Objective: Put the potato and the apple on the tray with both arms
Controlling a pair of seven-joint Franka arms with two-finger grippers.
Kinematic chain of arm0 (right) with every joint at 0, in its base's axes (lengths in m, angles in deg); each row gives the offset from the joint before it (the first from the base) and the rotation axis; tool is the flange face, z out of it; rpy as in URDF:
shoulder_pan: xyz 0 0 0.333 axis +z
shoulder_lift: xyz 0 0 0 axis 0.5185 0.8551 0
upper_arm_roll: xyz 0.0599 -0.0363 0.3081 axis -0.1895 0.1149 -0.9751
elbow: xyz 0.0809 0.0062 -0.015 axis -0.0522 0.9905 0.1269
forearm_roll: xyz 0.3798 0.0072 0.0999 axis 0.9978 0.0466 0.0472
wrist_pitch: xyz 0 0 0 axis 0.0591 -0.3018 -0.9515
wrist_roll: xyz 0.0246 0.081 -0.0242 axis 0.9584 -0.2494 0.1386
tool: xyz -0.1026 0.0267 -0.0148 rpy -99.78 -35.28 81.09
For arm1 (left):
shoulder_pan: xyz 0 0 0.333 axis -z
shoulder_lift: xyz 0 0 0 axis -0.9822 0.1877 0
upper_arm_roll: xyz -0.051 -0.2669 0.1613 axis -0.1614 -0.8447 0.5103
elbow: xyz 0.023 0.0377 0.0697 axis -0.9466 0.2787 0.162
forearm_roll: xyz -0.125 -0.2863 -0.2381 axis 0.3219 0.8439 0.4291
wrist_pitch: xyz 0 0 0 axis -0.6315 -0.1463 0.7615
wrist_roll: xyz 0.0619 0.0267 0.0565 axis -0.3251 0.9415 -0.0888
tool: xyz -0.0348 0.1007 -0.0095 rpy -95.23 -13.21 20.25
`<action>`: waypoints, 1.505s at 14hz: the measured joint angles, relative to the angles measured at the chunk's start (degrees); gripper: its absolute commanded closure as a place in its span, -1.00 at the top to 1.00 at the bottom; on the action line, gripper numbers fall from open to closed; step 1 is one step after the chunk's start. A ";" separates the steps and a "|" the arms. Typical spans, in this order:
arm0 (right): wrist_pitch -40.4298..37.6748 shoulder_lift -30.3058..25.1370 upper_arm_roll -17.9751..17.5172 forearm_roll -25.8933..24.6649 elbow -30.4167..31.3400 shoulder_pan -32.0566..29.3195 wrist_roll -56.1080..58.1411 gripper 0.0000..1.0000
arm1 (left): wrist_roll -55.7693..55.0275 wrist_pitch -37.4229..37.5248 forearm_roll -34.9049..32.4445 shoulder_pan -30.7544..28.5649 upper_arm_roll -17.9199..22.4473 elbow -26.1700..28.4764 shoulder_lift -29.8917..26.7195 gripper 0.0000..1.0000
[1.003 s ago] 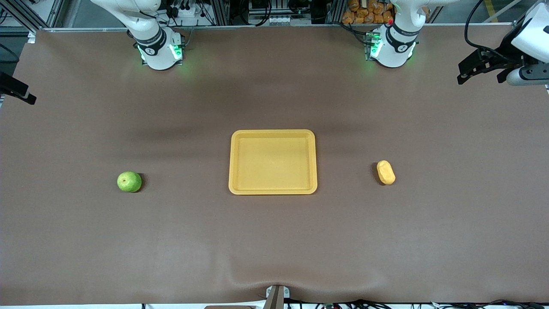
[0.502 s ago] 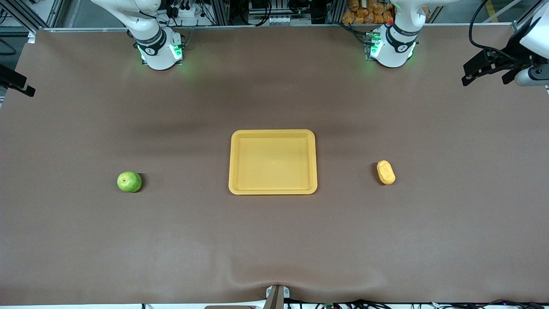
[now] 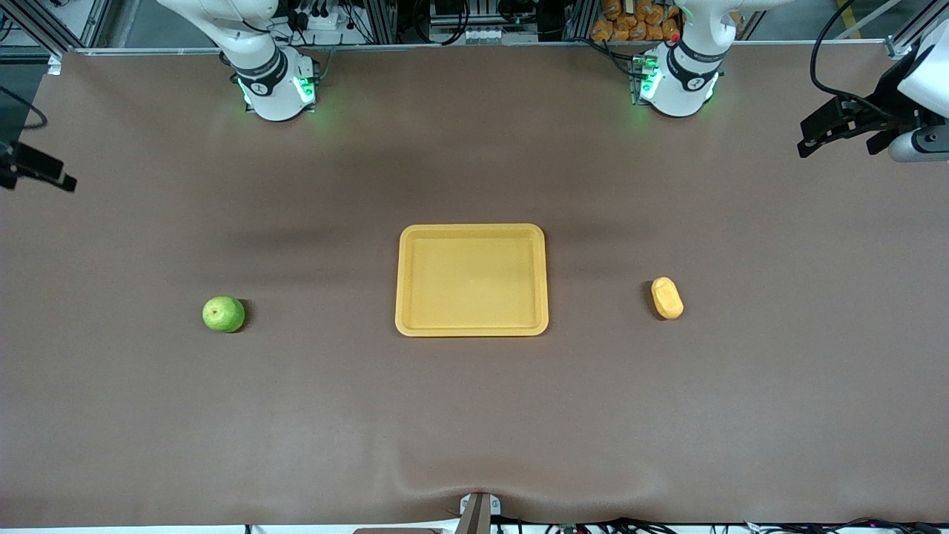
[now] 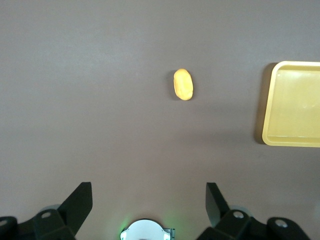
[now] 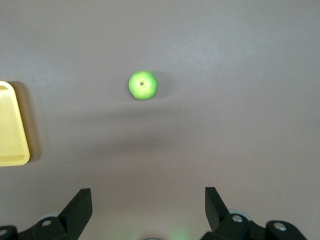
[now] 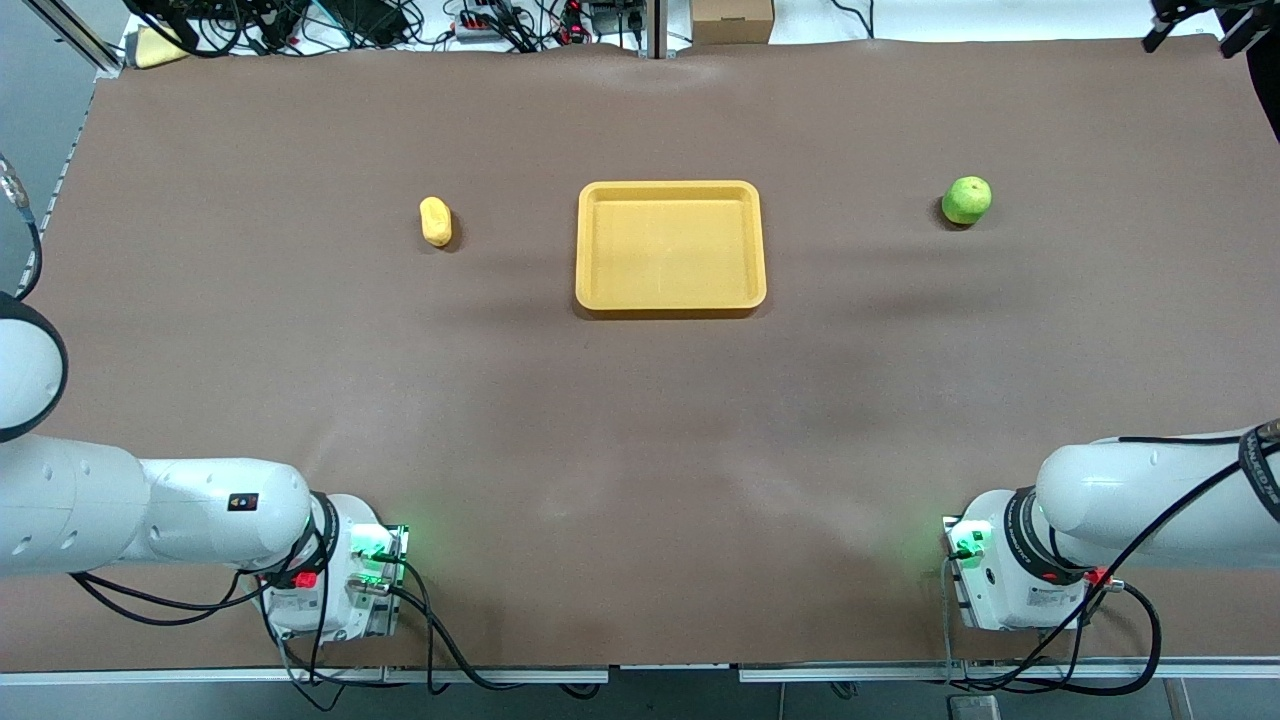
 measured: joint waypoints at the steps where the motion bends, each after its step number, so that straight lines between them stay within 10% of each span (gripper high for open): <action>1: 2.09 1.92 -0.03 0.05 0.04 0.02 2.17 1.00 | 0.00 0.00 0.00 0.03 -0.05 -0.01 0.12 1.00; 10: 20.23 17.86 -0.47 3.00 -0.10 1.85 38.62 1.00 | 2.02 0.00 0.00 0.58 -0.42 -0.57 0.89 1.00; 21: 8.48 18.61 -0.50 3.03 4.64 3.86 61.32 1.00 | 2.08 0.00 0.00 0.18 -1.71 -1.36 1.60 1.00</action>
